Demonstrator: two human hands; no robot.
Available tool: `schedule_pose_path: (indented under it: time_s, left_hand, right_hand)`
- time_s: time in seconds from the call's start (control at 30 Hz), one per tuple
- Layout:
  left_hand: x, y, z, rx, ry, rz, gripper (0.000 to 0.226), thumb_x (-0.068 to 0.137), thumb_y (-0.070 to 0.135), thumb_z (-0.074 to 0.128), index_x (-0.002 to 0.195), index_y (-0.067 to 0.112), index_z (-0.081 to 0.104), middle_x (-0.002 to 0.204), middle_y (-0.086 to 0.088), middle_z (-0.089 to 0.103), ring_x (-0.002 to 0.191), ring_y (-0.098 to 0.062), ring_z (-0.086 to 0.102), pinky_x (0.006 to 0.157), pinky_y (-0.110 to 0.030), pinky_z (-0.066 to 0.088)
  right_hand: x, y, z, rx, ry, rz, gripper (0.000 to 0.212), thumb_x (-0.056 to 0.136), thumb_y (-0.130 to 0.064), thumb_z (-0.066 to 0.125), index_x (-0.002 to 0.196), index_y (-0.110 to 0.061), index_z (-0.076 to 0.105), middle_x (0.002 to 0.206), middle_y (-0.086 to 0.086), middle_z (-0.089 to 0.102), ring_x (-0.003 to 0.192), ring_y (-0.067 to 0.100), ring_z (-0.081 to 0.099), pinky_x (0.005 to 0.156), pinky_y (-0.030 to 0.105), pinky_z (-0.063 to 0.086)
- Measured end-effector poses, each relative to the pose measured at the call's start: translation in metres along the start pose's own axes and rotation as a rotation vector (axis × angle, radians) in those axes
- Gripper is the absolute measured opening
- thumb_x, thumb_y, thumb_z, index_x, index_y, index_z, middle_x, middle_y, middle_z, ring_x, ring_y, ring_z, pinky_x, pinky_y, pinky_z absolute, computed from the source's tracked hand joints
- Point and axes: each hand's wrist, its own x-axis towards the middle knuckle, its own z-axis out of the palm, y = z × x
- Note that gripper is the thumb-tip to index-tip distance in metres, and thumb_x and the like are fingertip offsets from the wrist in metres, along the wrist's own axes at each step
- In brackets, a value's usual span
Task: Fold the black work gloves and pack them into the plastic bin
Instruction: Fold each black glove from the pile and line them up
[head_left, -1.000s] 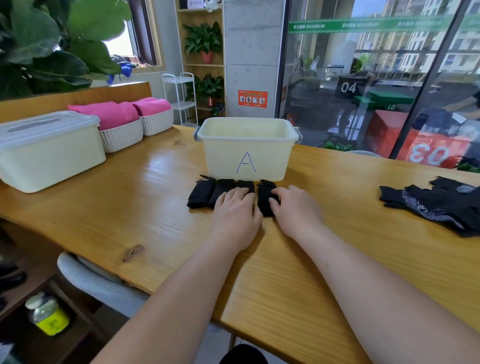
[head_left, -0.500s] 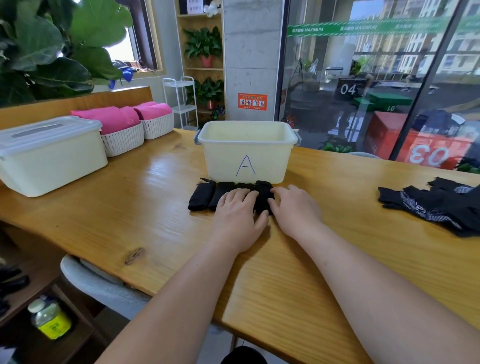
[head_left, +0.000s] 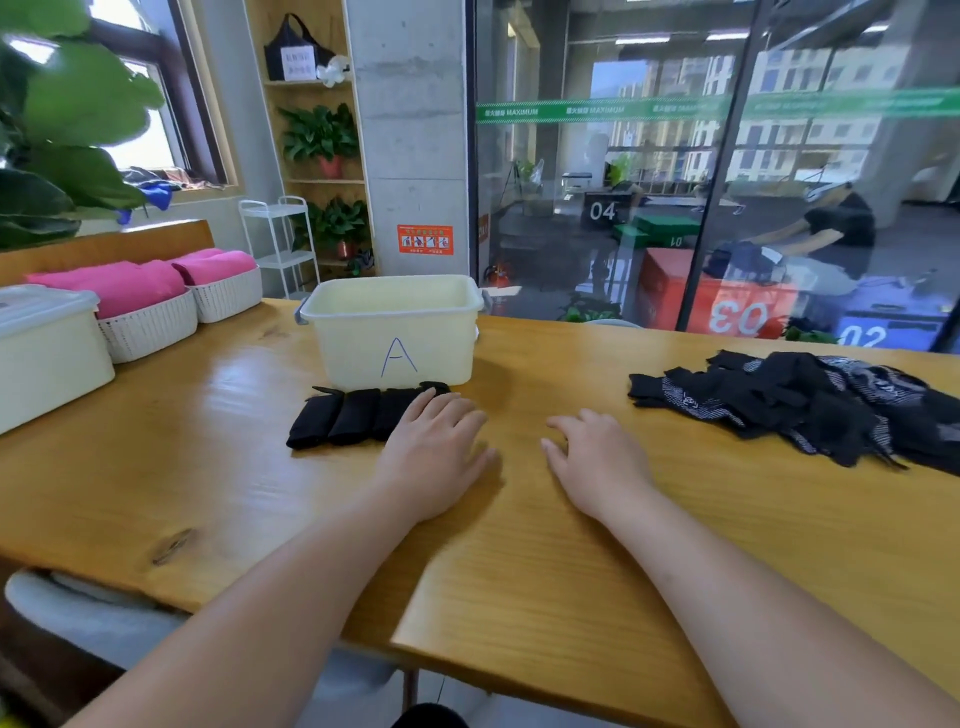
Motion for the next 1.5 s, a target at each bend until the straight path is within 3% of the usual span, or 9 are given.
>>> schedule_pose_path:
  time_s: [0.17, 0.3, 0.47, 0.9, 1.07, 1.23, 1.5]
  left_hand:
    - [0.028, 0.062, -0.002, -0.082, 0.019, 0.059, 0.053, 0.105, 0.059, 0.047, 0.139, 0.023, 0.066, 0.142, 0.003, 0.065, 0.139, -0.022, 0.054, 0.126, -0.048, 0.032]
    - [0.046, 0.105, 0.002, -0.122, -0.029, 0.118, 0.056, 0.107, 0.061, 0.040, 0.146, 0.026, 0.061, 0.147, 0.004, 0.061, 0.141, -0.020, 0.051, 0.129, -0.045, 0.025]
    - [0.062, 0.146, 0.013, -0.218, -0.050, 0.112, 0.054, 0.108, 0.061, 0.042, 0.144, 0.026, 0.062, 0.145, 0.003, 0.062, 0.138, -0.022, 0.052, 0.127, -0.044, 0.028]
    - [0.103, 0.185, 0.046, -0.223, -0.104, 0.127, 0.058, 0.108, 0.062, 0.033, 0.146, 0.027, 0.058, 0.147, 0.002, 0.060, 0.143, -0.022, 0.046, 0.131, -0.049, 0.018]
    - [0.106, 0.183, 0.057, -0.303, -0.094, 0.081, 0.059, 0.107, 0.062, 0.033, 0.149, 0.028, 0.056, 0.152, 0.006, 0.055, 0.148, -0.017, 0.040, 0.132, -0.046, 0.015]
    - [0.107, 0.182, 0.063, -0.350, -0.114, 0.067, 0.059, 0.106, 0.064, 0.036, 0.149, 0.028, 0.055, 0.153, 0.004, 0.052, 0.149, -0.020, 0.038, 0.131, -0.046, 0.017]
    - [0.109, 0.179, 0.066, -0.400, -0.135, 0.070, 0.059, 0.107, 0.062, 0.040, 0.150, 0.026, 0.056, 0.154, 0.001, 0.052, 0.152, -0.022, 0.033, 0.131, -0.046, 0.019]
  right_hand:
    - [-0.017, 0.046, -0.015, -0.018, 0.032, 0.083, 0.046, 0.108, -0.054, 0.043, 0.148, -0.035, 0.057, 0.142, 0.000, 0.059, 0.136, 0.026, 0.048, 0.102, 0.041, 0.050]
    - [-0.029, 0.080, -0.024, -0.047, 0.062, 0.127, 0.046, 0.107, -0.056, 0.043, 0.146, -0.035, 0.058, 0.135, -0.004, 0.061, 0.130, 0.023, 0.051, 0.097, 0.041, 0.051]
    - [-0.041, 0.117, -0.029, -0.067, 0.065, 0.196, 0.047, 0.107, -0.056, 0.044, 0.146, -0.037, 0.059, 0.136, -0.005, 0.061, 0.130, 0.022, 0.050, 0.095, 0.041, 0.053]
    - [-0.024, 0.171, -0.019, -0.094, 0.131, 0.240, 0.048, 0.104, -0.057, 0.050, 0.146, -0.034, 0.060, 0.139, -0.005, 0.054, 0.128, 0.020, 0.046, 0.102, 0.042, 0.049]
    - [-0.003, 0.181, -0.014, -0.136, 0.142, 0.256, 0.055, 0.104, -0.061, 0.048, 0.152, -0.034, 0.053, 0.164, -0.002, 0.037, 0.151, 0.027, 0.027, 0.119, 0.051, 0.035]
    - [0.020, 0.195, -0.007, -0.160, 0.035, 0.302, 0.074, 0.104, -0.072, 0.027, 0.164, -0.030, 0.036, 0.178, -0.001, 0.009, 0.163, 0.032, -0.001, 0.130, 0.056, 0.012]
    - [0.025, 0.201, 0.002, -0.142, 0.043, 0.326, 0.079, 0.104, -0.073, 0.021, 0.164, -0.024, 0.035, 0.176, -0.003, 0.018, 0.163, 0.029, 0.004, 0.131, 0.055, 0.012]
